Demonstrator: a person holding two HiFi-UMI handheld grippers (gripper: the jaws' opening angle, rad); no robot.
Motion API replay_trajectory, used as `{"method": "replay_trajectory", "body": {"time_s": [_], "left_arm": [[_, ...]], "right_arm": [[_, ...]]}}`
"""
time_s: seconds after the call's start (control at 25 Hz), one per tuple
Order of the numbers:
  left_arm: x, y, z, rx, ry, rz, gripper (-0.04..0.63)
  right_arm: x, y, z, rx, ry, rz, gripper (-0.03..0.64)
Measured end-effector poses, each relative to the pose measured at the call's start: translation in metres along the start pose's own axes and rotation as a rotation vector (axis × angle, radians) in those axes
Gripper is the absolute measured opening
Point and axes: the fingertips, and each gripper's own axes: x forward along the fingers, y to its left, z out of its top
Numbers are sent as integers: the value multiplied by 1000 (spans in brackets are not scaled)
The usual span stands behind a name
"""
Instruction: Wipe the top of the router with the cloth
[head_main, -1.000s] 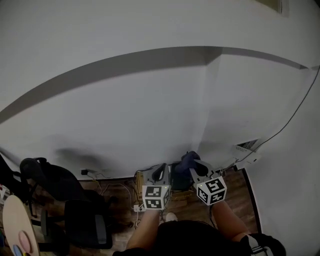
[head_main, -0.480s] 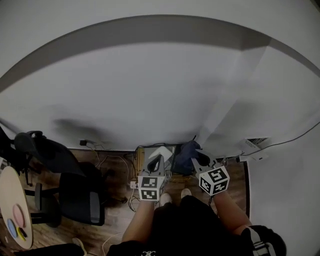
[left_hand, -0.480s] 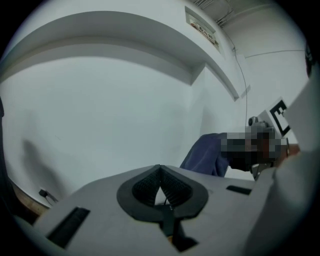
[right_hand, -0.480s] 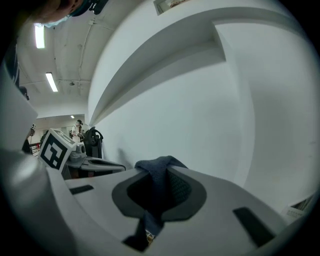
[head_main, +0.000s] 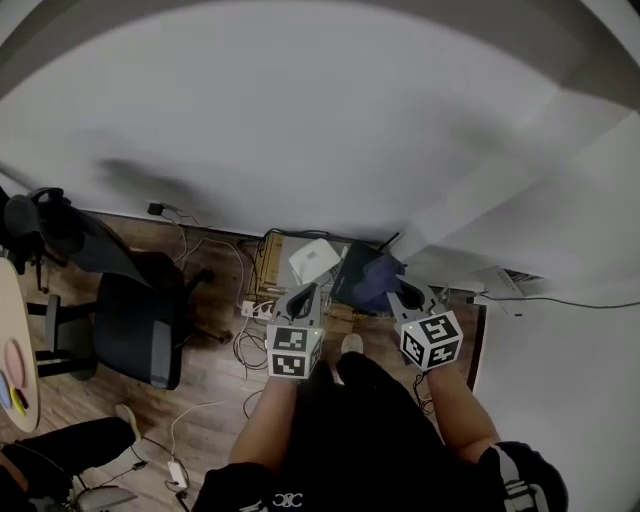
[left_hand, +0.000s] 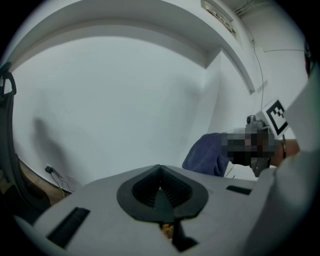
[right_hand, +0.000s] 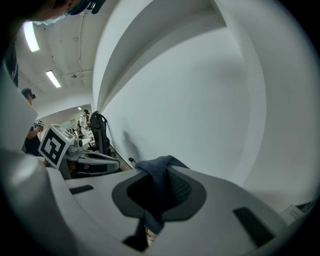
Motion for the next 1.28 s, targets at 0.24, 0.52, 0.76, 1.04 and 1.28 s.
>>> {"method": "replay_trajectory", "body": {"time_s": [0.24,0.52,0.76,1.04,1.28], "left_arm": [[22,16,-38,-48,72,53,-3],[47,23,-90,-102,146,86,-3],[69,27,-150,-154,214,83,-3],[106,42,-218,-191,257,68,-3],[138,70,-259,-192,266,67,-3]], "right_arm": [[33,-19,-42,20,105,36,15],[69,-32,-102,-1,252,84,15],[107,-37,-161,-66,396,133,15],[153,-38,-227,-181,571,208,15],[190,-37,-276,-310,698,285,15]]}}
